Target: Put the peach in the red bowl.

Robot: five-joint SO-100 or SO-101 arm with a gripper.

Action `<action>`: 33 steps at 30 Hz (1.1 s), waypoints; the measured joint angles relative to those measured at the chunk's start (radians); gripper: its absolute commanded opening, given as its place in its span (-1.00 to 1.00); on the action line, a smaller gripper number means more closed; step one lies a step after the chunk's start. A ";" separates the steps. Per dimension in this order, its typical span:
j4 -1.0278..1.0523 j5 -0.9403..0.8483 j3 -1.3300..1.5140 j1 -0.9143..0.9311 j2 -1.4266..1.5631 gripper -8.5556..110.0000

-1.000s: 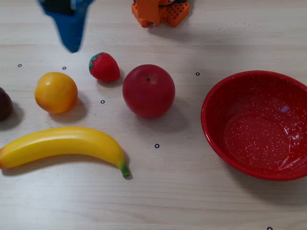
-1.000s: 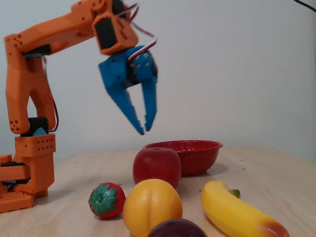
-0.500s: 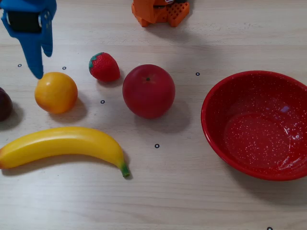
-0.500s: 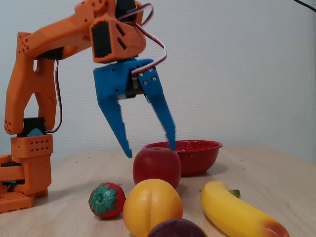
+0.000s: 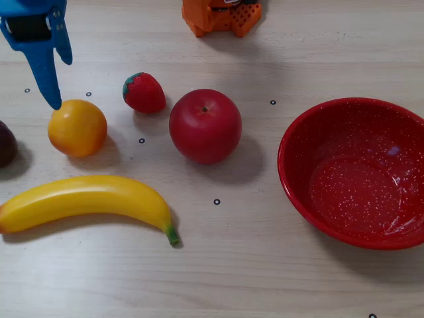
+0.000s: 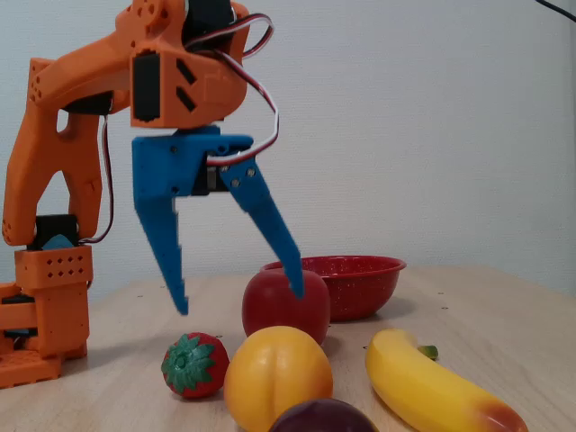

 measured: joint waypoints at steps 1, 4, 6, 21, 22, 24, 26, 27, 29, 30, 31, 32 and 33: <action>-0.025 0.000 0.018 -0.002 -0.003 -0.20; -0.061 0.000 0.081 0.003 -0.005 -0.20; -0.095 0.000 0.114 0.005 -0.005 -0.20; -0.293 0.009 0.258 -0.002 -0.044 -0.19; -0.304 0.009 0.259 -0.002 -0.048 -0.19; -0.321 0.009 0.267 -0.002 -0.049 -0.19; -0.331 0.015 0.268 -0.002 -0.052 -0.18; -0.336 0.015 0.268 -0.002 -0.052 -0.18; -0.354 0.020 0.279 -0.002 -0.052 -0.18; -0.367 0.021 0.288 -0.002 -0.052 -0.18; -0.376 0.031 0.299 -0.002 -0.052 -0.18; -0.382 0.041 0.308 0.000 -0.054 -0.18; -0.390 0.049 0.311 0.000 -0.054 -0.18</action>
